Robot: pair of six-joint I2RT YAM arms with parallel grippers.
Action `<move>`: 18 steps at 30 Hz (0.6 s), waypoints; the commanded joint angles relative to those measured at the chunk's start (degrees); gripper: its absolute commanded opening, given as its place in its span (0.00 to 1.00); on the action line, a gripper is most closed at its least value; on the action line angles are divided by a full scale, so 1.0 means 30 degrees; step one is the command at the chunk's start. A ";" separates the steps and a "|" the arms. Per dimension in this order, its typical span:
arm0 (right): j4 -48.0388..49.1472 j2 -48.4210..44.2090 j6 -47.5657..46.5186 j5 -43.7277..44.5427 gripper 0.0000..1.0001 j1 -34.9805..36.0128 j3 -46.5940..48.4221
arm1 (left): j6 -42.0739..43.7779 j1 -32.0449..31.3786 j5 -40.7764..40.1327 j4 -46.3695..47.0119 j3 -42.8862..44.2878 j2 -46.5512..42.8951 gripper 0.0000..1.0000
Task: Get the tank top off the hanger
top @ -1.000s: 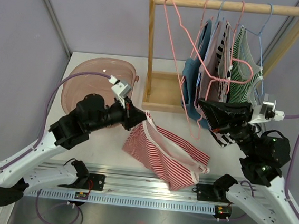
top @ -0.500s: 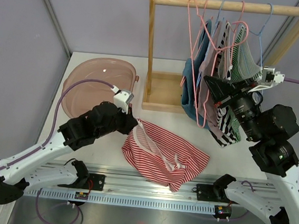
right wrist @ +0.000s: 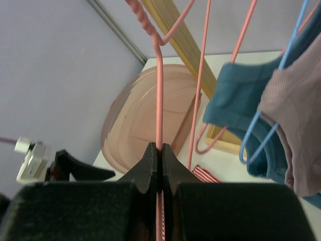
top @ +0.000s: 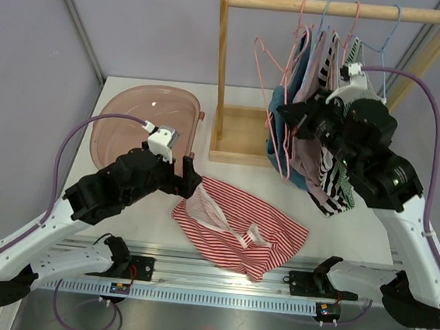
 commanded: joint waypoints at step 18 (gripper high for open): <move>-0.2917 1.2908 -0.1919 0.5360 0.00 0.0128 1.4524 | -0.0794 -0.1856 -0.3113 -0.1928 0.0916 -0.0287 0.99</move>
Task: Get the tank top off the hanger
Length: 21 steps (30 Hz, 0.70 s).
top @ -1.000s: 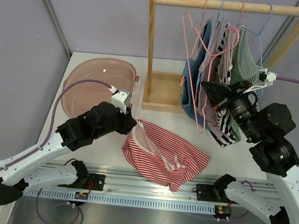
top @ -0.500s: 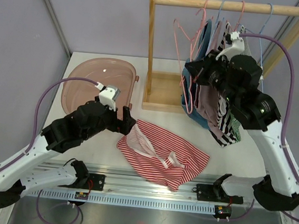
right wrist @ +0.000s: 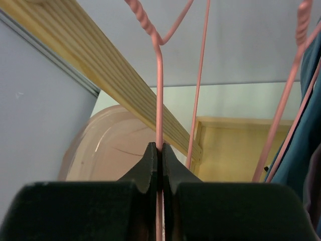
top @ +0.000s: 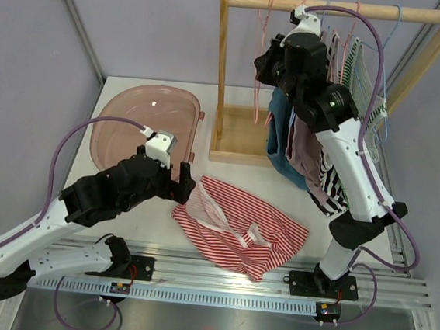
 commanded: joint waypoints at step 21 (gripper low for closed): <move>-0.0608 -0.8841 -0.2423 -0.3237 0.99 0.0128 -0.4836 | -0.0006 -0.5542 0.2588 1.1292 -0.3903 0.6880 0.99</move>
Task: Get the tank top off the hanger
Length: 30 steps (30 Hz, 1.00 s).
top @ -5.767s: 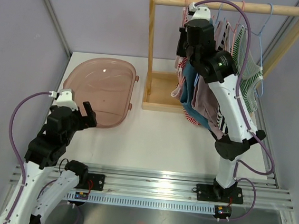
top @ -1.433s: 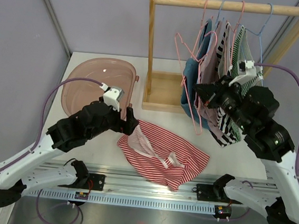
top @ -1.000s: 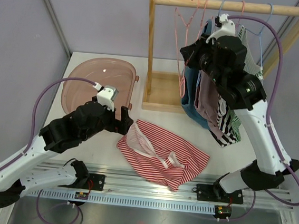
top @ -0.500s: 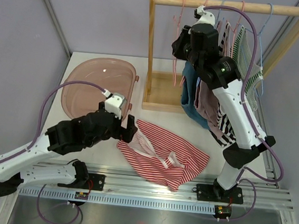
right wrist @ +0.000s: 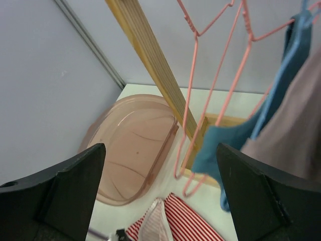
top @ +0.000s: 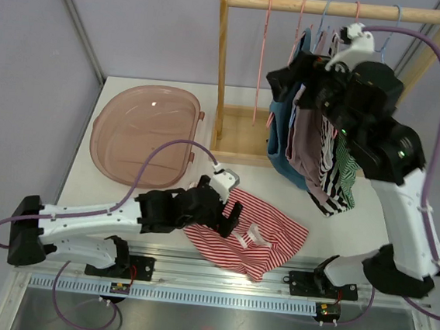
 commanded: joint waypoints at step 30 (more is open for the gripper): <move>0.0078 -1.3853 -0.1788 -0.4678 1.00 0.0128 -1.2148 | -0.0725 -0.2757 -0.2673 0.1753 0.3143 0.8630 0.00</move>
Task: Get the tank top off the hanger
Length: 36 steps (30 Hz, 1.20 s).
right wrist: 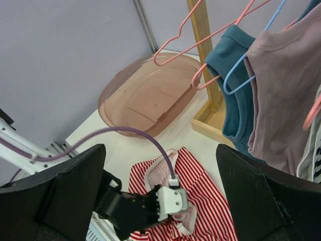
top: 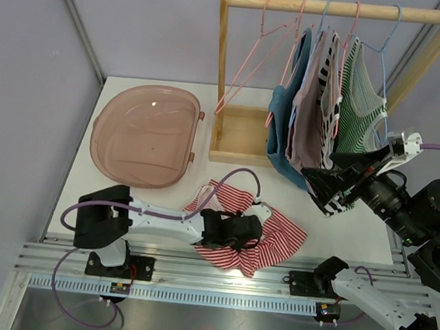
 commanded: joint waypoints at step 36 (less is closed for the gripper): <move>0.0088 0.4562 0.1126 0.7571 0.99 0.0128 0.4582 | 0.3608 2.2436 0.2496 -0.8403 1.2068 -0.6393 0.24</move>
